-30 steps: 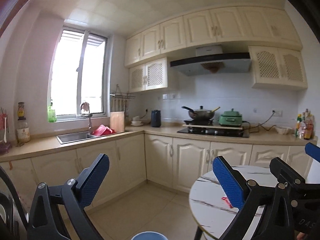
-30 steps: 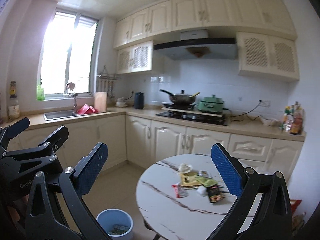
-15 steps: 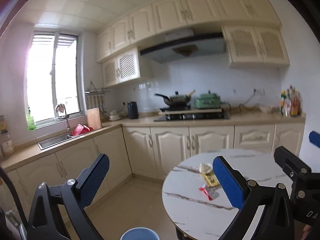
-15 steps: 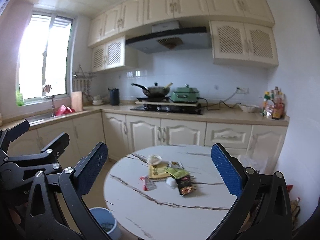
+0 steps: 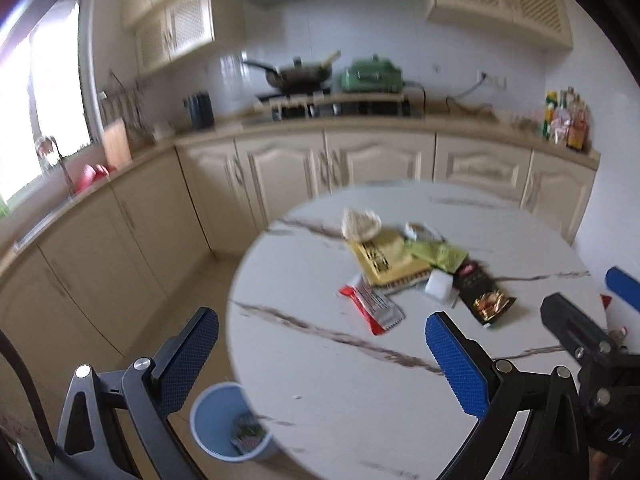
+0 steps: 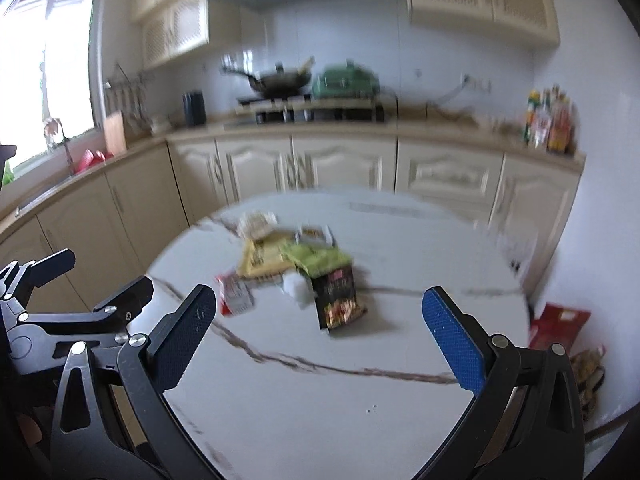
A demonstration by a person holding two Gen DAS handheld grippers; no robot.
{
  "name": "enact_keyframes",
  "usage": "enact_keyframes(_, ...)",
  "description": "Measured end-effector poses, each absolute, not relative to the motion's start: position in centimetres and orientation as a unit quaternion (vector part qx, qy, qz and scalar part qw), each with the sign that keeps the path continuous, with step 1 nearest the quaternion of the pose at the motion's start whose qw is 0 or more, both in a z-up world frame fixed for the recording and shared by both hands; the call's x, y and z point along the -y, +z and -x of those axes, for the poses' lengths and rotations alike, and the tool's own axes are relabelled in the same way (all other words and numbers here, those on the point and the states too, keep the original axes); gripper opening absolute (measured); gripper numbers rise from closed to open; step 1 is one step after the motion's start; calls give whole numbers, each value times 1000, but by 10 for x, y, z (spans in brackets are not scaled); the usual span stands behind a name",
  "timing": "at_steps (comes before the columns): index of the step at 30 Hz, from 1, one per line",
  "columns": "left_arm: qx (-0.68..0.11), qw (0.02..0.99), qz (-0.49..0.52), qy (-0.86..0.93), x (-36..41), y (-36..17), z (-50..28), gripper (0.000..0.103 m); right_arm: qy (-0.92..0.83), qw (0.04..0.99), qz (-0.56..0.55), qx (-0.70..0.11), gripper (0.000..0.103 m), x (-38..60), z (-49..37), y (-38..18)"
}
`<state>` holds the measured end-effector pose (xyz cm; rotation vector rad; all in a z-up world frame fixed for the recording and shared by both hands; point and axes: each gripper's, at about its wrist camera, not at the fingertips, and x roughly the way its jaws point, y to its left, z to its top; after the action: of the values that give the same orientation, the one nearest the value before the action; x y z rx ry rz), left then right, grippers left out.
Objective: Collect trash
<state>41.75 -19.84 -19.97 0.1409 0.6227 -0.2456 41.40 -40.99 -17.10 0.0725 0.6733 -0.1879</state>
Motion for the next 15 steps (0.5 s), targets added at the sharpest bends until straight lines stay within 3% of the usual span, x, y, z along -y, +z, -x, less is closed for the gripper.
enact_keyframes(7,-378,912,-63,-145,218,-215,-490,102,-111,907,-48,-403,103,442,-454,-225)
enact_keyframes(15,-423,893,-54,-142,222,-228,-550,102,-117,892,-50,-434,103,457,-481,-245)
